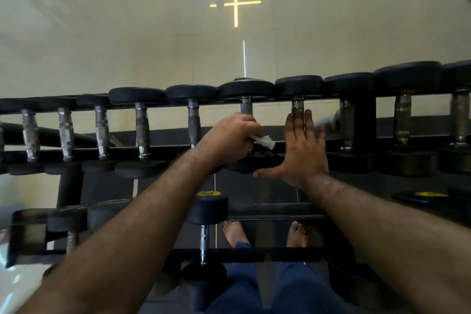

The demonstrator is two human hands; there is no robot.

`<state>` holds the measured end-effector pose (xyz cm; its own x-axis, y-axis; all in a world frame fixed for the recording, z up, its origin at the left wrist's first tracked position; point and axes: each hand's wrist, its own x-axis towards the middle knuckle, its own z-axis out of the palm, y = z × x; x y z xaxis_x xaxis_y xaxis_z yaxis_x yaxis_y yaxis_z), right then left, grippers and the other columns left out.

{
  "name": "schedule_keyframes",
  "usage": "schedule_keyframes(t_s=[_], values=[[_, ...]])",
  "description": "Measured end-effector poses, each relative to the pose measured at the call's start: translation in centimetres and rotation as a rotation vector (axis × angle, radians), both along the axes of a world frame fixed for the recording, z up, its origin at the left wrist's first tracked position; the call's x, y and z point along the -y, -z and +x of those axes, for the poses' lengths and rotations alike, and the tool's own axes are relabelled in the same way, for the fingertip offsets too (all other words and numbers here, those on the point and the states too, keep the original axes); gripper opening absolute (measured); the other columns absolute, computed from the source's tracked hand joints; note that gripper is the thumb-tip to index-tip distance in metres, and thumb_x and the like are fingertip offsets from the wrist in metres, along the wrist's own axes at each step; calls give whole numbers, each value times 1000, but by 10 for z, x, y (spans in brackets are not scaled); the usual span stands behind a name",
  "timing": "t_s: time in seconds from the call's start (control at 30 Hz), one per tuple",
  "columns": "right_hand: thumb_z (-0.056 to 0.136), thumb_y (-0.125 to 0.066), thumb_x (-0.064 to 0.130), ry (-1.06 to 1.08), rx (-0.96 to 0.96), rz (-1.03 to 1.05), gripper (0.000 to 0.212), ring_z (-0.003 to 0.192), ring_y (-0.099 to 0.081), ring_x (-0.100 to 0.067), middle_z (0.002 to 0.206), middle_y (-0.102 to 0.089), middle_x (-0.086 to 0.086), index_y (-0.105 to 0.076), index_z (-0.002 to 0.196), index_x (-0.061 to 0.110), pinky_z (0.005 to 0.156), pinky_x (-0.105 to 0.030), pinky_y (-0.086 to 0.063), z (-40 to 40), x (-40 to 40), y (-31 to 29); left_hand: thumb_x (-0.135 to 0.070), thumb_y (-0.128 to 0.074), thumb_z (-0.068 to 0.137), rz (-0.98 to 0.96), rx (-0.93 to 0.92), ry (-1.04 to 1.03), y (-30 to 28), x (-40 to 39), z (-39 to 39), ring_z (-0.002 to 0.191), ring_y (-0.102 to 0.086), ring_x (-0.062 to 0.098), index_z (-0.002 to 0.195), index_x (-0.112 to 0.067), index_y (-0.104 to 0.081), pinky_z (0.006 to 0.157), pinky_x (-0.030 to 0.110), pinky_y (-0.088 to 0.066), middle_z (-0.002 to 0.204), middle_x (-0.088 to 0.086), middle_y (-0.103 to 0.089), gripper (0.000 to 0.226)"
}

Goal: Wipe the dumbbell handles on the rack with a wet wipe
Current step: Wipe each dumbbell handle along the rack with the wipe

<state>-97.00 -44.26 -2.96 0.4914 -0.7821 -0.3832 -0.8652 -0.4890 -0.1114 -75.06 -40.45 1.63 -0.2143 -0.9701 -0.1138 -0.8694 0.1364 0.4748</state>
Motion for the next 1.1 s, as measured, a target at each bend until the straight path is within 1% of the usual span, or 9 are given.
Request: schedule_keyframes(t_s=[0.17,0.27,0.37,0.53,0.67,0.77,0.87,0.97,1.1], values=[[43,-17,120,9,-3,-12,174,163,23,-37,177,21,-18,9,170,4,129,-70,-7,0,0,0,-21,-74,92,330,161,61,-4,16,-42,88,-66,15,109,-28,-78,84,38,-60,97,-8,-71,18],[41,-15,121,10,-10,2,175,163,23,-36,177,22,-17,9,170,5,130,-69,-5,1,1,-2,-16,-71,91,426,101,46,-10,11,-16,77,-64,12,84,-33,-71,74,34,-57,80,-13,-67,18],[41,-14,121,-1,-25,-12,175,162,24,-37,176,25,-17,11,170,5,130,-69,-5,1,0,-2,-13,-71,92,563,95,-22,-27,-2,32,76,-65,9,85,-32,-75,70,29,-53,78,-13,-68,21],[42,-13,121,-1,-21,-12,174,163,22,-38,176,23,-18,7,170,4,129,-71,-7,1,-1,-2,-20,-66,91,374,105,-303,-24,-7,38,85,-66,19,97,-22,-77,77,33,-55,92,-3,-73,13],[40,-11,121,8,-33,-12,175,163,23,-37,177,24,-17,9,170,5,129,-70,-7,2,0,-2,-11,-67,90,516,206,-378,-7,-2,-12,75,-59,20,88,-22,-66,69,34,-50,91,2,-68,11],[41,-11,121,2,-37,-7,174,163,22,-37,177,22,-17,10,170,6,129,-70,-6,2,0,-2,-12,-69,93,613,-4,-295,-16,-4,-4,81,-65,13,93,-23,-73,74,32,-56,93,-3,-71,12],[43,-11,120,0,-30,-14,172,163,21,-38,177,23,-17,12,169,6,129,-70,-7,1,0,0,-14,-72,94,561,-222,-319,-36,-6,15,86,-68,5,98,-25,-77,75,23,-56,92,-10,-72,13],[46,-19,120,1,-38,-17,171,163,22,-38,176,25,-18,14,169,6,129,-70,-7,1,-1,1,-18,-71,95,419,35,-460,-25,0,19,77,-61,6,96,-25,-76,71,24,-48,88,-9,-68,9],[44,-15,121,0,-41,-21,172,163,21,-37,176,23,-17,12,169,6,130,-69,-6,1,-1,-1,-20,-67,96,592,190,-340,-11,6,-12,82,-66,19,97,-18,-72,73,34,-57,95,3,-71,5]])
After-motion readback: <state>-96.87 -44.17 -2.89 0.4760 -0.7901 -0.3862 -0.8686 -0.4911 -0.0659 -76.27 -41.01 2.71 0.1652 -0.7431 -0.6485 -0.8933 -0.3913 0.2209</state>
